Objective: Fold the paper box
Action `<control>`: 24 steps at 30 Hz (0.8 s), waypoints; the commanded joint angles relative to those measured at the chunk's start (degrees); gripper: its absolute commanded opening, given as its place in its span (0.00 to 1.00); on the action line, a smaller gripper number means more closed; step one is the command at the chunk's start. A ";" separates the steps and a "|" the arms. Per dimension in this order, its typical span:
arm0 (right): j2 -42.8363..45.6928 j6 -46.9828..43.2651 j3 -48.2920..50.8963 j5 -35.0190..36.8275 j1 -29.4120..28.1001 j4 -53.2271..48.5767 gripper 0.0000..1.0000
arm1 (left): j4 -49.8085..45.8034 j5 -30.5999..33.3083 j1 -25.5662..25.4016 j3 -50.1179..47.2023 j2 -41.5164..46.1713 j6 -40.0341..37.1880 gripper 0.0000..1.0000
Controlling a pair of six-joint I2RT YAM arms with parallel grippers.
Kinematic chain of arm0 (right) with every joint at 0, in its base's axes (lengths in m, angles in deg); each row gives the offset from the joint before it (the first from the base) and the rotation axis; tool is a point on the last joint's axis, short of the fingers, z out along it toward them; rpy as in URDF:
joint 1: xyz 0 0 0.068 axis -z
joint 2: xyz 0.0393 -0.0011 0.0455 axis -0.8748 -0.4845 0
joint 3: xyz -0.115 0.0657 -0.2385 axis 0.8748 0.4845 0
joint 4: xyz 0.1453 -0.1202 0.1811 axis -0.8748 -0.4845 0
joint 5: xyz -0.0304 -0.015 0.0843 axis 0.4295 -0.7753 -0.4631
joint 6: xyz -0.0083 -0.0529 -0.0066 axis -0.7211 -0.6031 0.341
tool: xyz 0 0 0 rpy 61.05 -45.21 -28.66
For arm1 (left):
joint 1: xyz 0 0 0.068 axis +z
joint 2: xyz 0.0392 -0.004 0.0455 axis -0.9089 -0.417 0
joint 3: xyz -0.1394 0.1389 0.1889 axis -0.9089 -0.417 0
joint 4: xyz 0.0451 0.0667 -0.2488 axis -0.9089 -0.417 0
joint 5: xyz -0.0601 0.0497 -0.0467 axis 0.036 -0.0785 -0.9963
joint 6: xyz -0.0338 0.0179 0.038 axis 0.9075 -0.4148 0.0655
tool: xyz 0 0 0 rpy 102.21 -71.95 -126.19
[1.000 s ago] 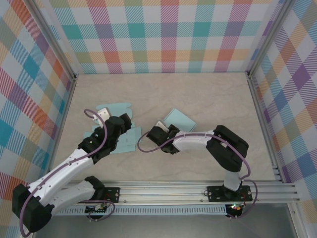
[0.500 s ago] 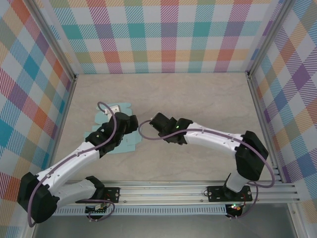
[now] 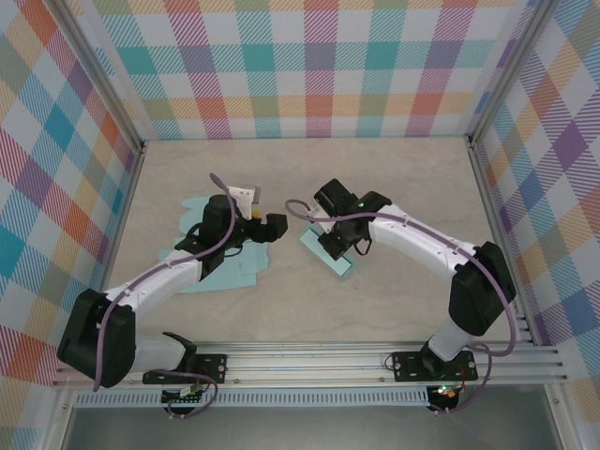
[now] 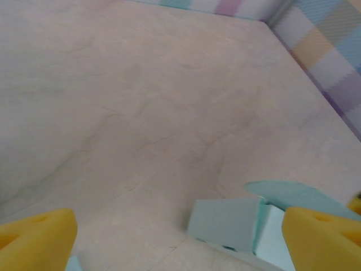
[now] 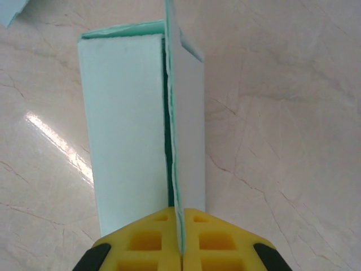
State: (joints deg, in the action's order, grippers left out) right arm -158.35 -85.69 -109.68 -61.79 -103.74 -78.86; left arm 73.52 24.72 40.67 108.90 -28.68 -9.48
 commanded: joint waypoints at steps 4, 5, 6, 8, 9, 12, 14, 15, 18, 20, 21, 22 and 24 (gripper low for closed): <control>-2.48 -7.86 -2.70 -8.60 0.88 1.80 0.11 | 4.10 -18.56 4.40 3.05 -3.12 -13.59 0.86; -2.80 -8.47 -2.91 -8.87 0.96 1.87 0.13 | 2.78 -19.80 4.63 3.88 -3.57 -15.15 0.86; -3.22 -8.96 -3.12 -9.23 1.12 2.04 0.15 | 0.89 -20.46 4.68 4.73 -3.83 -17.74 0.86; -4.14 -9.75 -3.37 -9.34 1.47 2.25 0.20 | -2.32 -20.96 4.67 6.37 -4.59 -21.53 0.86; -4.66 -9.89 -3.41 -9.05 1.71 2.42 0.21 | -3.77 -20.50 4.71 7.00 -4.97 -22.84 0.85; -5.76 -9.81 -3.80 -8.67 2.58 2.31 0.24 | -6.82 -20.11 4.67 8.33 -6.15 -25.39 0.84; -6.09 -9.62 -4.23 -8.50 2.73 2.29 0.24 | -8.47 -20.49 4.73 9.12 -6.84 -26.72 0.81; -6.06 -9.48 -4.50 -8.78 2.73 2.12 0.26 | -9.24 -20.67 4.69 9.63 -7.17 -27.49 0.80; -5.38 -8.74 -5.33 -9.93 2.73 1.91 0.32 | -12.87 -21.88 4.74 12.08 -8.70 -30.67 0.74; -4.20 -7.83 -5.65 -9.99 2.73 2.05 0.35 | -17.13 -23.30 4.73 14.77 -9.94 -33.85 0.70; -3.38 -7.27 -5.78 -10.20 2.73 2.14 0.38 | -19.64 -23.88 4.70 16.18 -10.87 -35.64 0.69; -2.56 -6.64 -5.87 -10.41 2.73 2.15 0.40 | -21.65 -24.11 4.73 17.69 -11.72 -37.08 0.69; -0.80 -5.35 -5.79 -10.31 2.73 2.37 0.45 | -24.47 -24.11 4.74 19.89 -13.19 -39.13 0.70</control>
State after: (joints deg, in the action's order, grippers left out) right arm -162.90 -92.84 -113.54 -70.38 -101.11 -76.59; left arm 55.86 3.23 44.73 125.20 -40.50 -42.39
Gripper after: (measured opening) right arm 0.441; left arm 0.696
